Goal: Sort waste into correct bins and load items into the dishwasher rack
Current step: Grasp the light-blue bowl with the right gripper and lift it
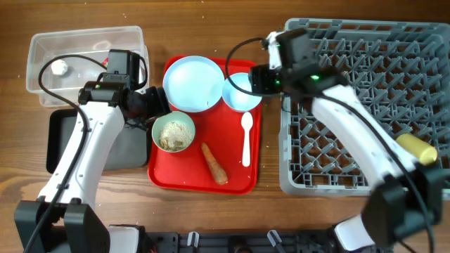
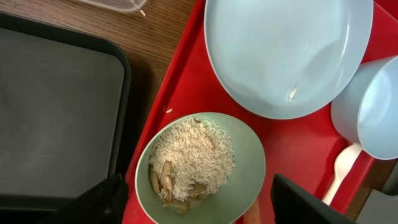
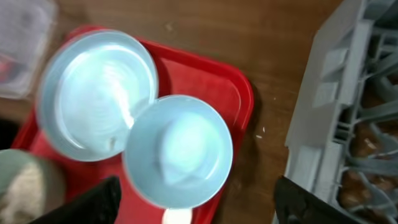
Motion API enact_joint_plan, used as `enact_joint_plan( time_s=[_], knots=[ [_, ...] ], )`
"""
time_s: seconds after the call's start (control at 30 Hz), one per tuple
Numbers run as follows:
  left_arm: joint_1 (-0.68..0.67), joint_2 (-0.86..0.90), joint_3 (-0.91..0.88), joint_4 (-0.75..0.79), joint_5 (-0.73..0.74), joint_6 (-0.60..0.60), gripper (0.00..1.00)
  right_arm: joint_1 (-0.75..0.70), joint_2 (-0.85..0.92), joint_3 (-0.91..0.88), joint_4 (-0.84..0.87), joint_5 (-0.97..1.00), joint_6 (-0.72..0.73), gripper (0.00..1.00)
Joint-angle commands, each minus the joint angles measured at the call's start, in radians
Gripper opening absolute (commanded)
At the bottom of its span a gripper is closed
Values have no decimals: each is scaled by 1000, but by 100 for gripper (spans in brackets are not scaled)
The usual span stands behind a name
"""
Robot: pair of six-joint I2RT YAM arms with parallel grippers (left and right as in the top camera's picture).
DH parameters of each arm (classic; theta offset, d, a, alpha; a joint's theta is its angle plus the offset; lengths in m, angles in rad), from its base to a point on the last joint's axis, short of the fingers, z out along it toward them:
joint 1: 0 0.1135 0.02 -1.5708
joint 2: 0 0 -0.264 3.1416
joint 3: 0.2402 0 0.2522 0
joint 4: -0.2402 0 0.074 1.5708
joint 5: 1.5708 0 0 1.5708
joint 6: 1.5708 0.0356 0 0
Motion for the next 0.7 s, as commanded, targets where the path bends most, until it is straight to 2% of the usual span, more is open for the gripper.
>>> enact_joint_plan(
  time_s=[0.0, 0.17, 0.4, 0.47, 0.6, 0.67],
  knots=[
    [-2, -18, 3, -5, 2, 19, 74, 5, 113, 12, 32, 71, 103, 70],
    [-2, -18, 3, -14, 2, 19, 75, 6, 208, 12, 45, 44, 133, 69],
    [-2, -18, 3, -16, 2, 19, 74, 6, 284, 12, 42, 45, 153, 59],
    [-2, -18, 3, -16, 2, 19, 74, 6, 293, 12, 42, 45, 156, 49],
    [-2, -18, 3, -16, 2, 19, 74, 6, 296, 12, 45, 45, 182, 36],
    [-2, -18, 3, -16, 2, 19, 74, 6, 296, 12, 46, 45, 182, 24]
  ],
)
